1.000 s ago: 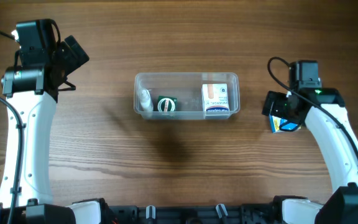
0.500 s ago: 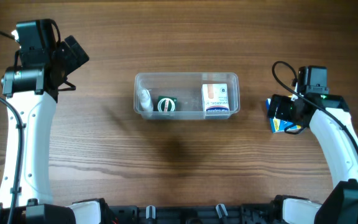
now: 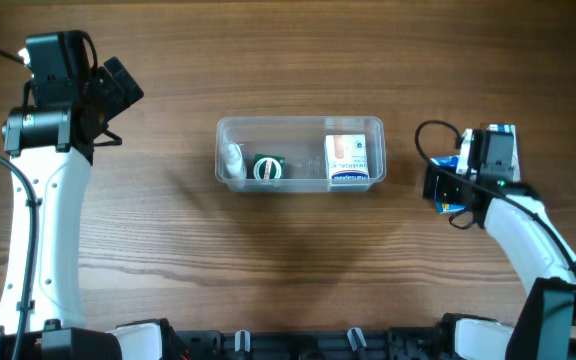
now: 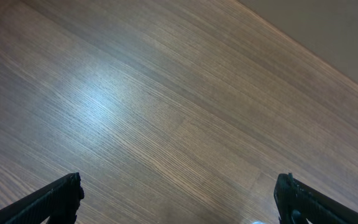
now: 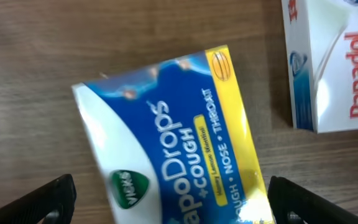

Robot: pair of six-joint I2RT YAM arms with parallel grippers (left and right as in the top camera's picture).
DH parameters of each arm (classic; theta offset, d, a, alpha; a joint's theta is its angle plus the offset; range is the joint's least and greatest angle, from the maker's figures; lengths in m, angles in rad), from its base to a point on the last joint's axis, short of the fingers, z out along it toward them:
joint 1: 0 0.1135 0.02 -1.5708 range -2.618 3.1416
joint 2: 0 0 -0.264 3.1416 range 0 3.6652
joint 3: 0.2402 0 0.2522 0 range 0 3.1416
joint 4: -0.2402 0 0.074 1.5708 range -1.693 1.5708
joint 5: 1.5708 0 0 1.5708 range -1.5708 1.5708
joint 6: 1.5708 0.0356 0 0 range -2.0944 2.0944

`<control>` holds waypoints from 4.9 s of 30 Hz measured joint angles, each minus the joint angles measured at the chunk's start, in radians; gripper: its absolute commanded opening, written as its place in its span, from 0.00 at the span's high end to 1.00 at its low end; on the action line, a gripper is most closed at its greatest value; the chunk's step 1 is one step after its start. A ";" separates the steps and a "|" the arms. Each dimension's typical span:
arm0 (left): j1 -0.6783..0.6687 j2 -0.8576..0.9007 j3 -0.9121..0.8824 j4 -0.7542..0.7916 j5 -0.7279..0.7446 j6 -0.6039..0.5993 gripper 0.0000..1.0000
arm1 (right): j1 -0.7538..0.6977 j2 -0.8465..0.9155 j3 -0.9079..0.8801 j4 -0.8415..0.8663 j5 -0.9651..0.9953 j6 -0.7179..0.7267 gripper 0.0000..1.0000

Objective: Pack container
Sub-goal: 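Move the right gripper back over the blue VapoDrops box, then lower the right gripper and grasp the blue VapoDrops box, then carry the VapoDrops box over the container's middle, then lower the VapoDrops box upright into the container and release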

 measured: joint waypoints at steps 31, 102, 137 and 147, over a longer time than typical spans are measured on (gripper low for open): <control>0.000 0.000 0.000 0.000 0.000 0.000 0.00 | -0.074 0.053 -0.016 0.066 -0.150 -0.064 0.08; 0.000 0.000 0.000 0.000 0.000 0.000 0.00 | 0.700 0.166 0.655 -0.394 -0.074 0.519 0.26; 0.000 0.000 0.000 0.000 0.000 0.000 0.00 | 0.773 0.291 0.655 -0.389 -0.010 0.643 0.27; 0.000 0.000 0.000 0.000 0.000 0.000 0.00 | 0.773 0.304 0.655 -0.378 0.013 0.643 0.27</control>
